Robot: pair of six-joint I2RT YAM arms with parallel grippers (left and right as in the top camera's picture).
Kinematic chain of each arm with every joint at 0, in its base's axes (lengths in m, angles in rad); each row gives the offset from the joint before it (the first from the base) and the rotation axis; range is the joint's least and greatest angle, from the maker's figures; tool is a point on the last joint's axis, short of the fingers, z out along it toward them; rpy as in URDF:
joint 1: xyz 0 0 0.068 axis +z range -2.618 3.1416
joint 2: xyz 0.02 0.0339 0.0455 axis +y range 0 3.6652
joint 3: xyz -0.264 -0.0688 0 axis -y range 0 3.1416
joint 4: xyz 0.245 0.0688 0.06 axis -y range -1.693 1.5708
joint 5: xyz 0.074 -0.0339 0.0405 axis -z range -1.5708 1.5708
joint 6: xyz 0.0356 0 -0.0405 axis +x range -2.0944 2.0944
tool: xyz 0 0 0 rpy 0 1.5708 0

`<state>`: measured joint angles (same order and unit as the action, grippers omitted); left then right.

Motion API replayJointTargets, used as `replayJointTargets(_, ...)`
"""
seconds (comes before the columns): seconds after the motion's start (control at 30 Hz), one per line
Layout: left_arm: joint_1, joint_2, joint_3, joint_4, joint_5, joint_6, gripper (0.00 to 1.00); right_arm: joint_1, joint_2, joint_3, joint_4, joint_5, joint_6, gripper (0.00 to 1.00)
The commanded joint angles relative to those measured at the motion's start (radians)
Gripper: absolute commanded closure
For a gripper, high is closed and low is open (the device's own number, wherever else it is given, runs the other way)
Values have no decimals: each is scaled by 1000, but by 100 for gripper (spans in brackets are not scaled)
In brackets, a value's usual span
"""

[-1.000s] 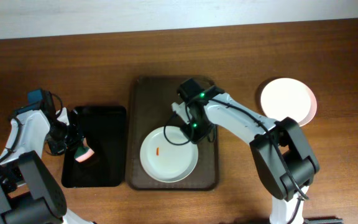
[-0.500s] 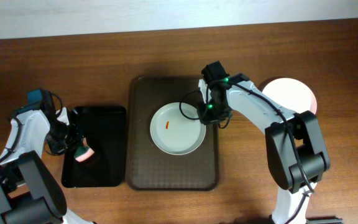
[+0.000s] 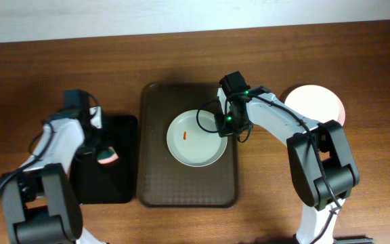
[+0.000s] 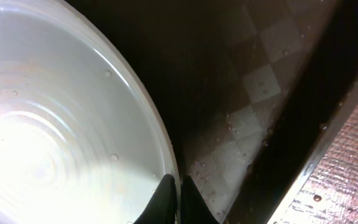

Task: Clean dirty plates on tray and stack at the side
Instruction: 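Scrub the last plate with the sponge in the left gripper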

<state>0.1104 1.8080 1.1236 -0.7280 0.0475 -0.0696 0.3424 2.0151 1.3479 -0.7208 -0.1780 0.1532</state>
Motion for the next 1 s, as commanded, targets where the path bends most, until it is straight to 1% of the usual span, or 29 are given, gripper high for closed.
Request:
replayJointTargets(0.0, -62, 7, -130, 113, -74, 6, 100, -4, 4, -5, 0, 55, -6, 96)
replayJointTargets(0.1, -62, 39, -201, 214, -70, -2, 100, -4, 4, -5, 0, 55, -6, 96)
replayJointTargets(0.17, -62, 50, -200, 214, -42, -26, 100, -4, 4, -5, 0, 55, -6, 96)
replayJointTargets(0.2, -62, 44, -174, 174, -36, -27, 100, -4, 4, -5, 0, 55, -6, 96)
replayJointTargets(0.23, -62, 32, -90, 69, -36, -26, 100, -4, 3, -5, 0, 55, -6, 96)
replayJointTargets(0.33, -62, 3, 100, -93, -36, -22, 100, -4, 3, -5, -1, 55, -6, 96)
replayJointTargets(0.37, -62, -2, 160, -119, -37, -22, 100, -4, 3, -5, -1, 55, -6, 96)
replayJointTargets(0.4, -62, -2, 164, -119, -37, -23, 100, -4, 3, -5, -3, 55, -6, 96)
replayJointTargets(0.5, -62, 14, 100, -91, -37, -23, 100, -4, 3, -5, -7, 55, -6, 96)
replayJointTargets(0.6, -62, 18, -81, 74, -40, -31, 100, -4, 3, -5, -8, 55, -6, 96)
replayJointTargets(0.63, -62, 18, -116, 114, -41, -30, 100, -4, 3, -5, -7, 55, -6, 96)
replayJointTargets(0.7, -62, 18, -129, 135, -40, -29, 100, -4, 3, -5, -6, 55, -6, 96)
replayJointTargets(0.77, -62, 14, -85, 81, -40, -11, 100, -4, 3, -5, -6, 55, -6, 96)
replayJointTargets(0.83, -63, 8, 43, -43, -39, -11, 100, -4, 3, -5, -6, 55, -6, 96)
replayJointTargets(0.87, -63, 1, 136, -120, -33, -11, 100, -4, 3, -5, -5, 55, -6, 96)
replayJointTargets(0.93, -76, -4, 280, -217, 14, -11, 100, -4, 3, -5, -5, 55, -6, 96)
replayJointTargets(0.97, -87, -4, 311, -233, 23, -11, 100, -4, 3, -5, -5, 55, -6, 96)
